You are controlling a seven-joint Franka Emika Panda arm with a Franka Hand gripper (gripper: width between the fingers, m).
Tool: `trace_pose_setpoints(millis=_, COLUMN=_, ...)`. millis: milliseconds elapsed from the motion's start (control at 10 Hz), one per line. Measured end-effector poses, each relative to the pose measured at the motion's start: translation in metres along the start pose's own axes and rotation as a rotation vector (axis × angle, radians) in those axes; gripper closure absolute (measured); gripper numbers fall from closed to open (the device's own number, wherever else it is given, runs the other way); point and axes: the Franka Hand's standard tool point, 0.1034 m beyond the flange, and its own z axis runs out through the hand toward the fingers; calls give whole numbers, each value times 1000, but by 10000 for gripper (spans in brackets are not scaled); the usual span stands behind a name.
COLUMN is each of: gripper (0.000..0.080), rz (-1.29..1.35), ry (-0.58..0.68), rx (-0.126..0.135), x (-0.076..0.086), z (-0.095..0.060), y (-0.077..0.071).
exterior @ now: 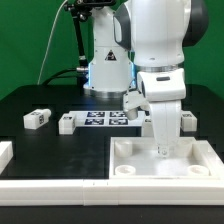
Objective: Assemble one leg
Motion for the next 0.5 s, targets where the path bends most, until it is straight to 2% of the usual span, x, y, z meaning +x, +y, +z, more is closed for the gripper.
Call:
trace_pose_setpoints(millis=200, gripper=151, rz=0, ry=0, rx=0, x=0, z=-1, y=0)
trace_pose_setpoints(millis=300, gripper=151, rz=8, ry=-3, rx=-4, x=0, z=-6, y=0)
trace_pose_setpoints(millis=500, gripper=151, rz=47, ry=-13, rx=-26, x=10, z=-29, y=-10)
